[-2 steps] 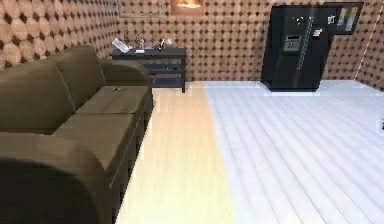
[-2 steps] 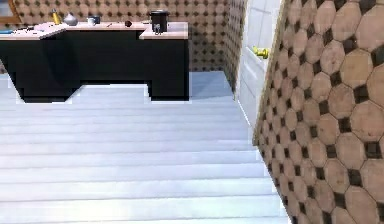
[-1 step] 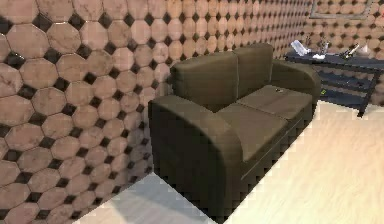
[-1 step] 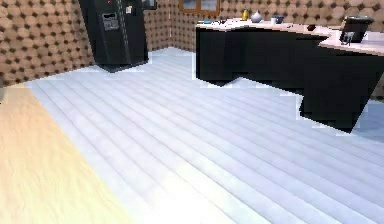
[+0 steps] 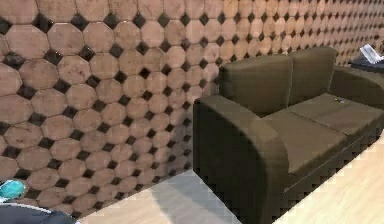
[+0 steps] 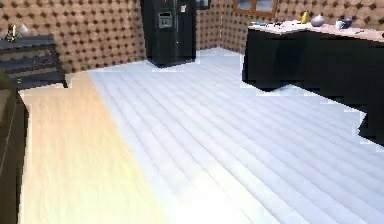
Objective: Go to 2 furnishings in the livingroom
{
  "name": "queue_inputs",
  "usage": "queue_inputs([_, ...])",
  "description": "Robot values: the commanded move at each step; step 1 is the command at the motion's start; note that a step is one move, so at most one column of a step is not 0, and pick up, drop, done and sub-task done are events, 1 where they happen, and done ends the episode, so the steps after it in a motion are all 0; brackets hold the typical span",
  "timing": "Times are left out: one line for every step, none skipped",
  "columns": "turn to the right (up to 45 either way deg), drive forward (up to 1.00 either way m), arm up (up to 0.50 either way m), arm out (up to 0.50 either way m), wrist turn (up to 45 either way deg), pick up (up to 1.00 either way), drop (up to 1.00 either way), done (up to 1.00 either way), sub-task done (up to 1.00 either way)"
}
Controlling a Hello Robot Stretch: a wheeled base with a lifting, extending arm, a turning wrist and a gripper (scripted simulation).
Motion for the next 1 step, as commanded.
queue_inputs([-3.0, 0.0, 0.0, 0.0, 0.0, 0.0, 0.0, 0.0, 0.0])
